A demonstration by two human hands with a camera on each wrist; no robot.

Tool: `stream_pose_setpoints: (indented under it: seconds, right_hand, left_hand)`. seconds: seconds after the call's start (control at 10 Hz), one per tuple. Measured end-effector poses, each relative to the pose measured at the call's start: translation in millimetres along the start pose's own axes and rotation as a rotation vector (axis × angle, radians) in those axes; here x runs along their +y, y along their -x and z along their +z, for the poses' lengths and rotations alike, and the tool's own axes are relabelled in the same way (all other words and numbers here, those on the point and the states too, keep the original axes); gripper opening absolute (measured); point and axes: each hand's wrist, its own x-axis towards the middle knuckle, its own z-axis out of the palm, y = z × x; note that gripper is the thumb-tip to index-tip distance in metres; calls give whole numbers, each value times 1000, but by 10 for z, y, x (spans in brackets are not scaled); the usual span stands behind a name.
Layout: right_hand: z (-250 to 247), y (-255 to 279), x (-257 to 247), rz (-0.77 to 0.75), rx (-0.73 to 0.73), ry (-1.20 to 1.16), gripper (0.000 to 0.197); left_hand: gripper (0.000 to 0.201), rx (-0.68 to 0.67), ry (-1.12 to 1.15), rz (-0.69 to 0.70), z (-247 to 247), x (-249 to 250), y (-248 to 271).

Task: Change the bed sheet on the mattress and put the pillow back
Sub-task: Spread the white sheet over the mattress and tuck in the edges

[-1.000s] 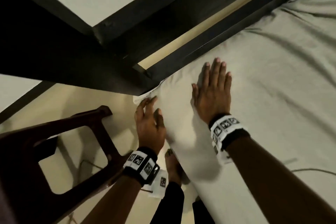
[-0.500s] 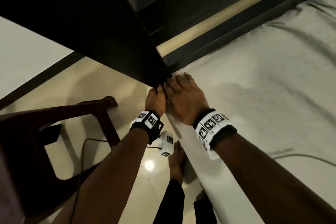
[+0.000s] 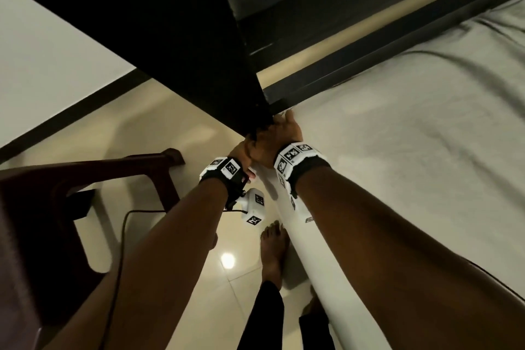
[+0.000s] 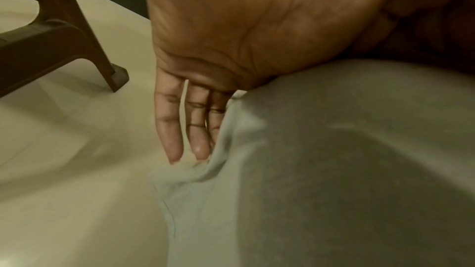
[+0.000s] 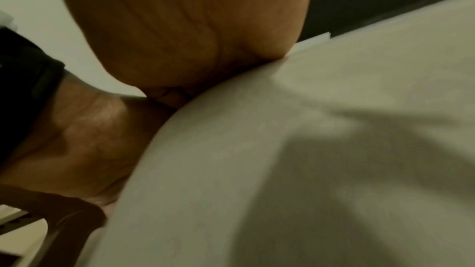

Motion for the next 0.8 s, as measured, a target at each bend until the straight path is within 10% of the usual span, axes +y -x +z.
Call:
stream_pose_setpoints:
  seconds: [0.3,0.5,0.8]
  right_hand:
    - [670,699,-64,-2,454,-447,75]
    - [813,1313,-482,95,553,-990,55]
    - [1322,1345,-979,564,308,-2297,41]
  left_hand:
    - [49,363,-181,333,-154,-4,232]
    - [50,46,302,62,20,151,438]
    - [48,-41,247,-79,-62,252,346]
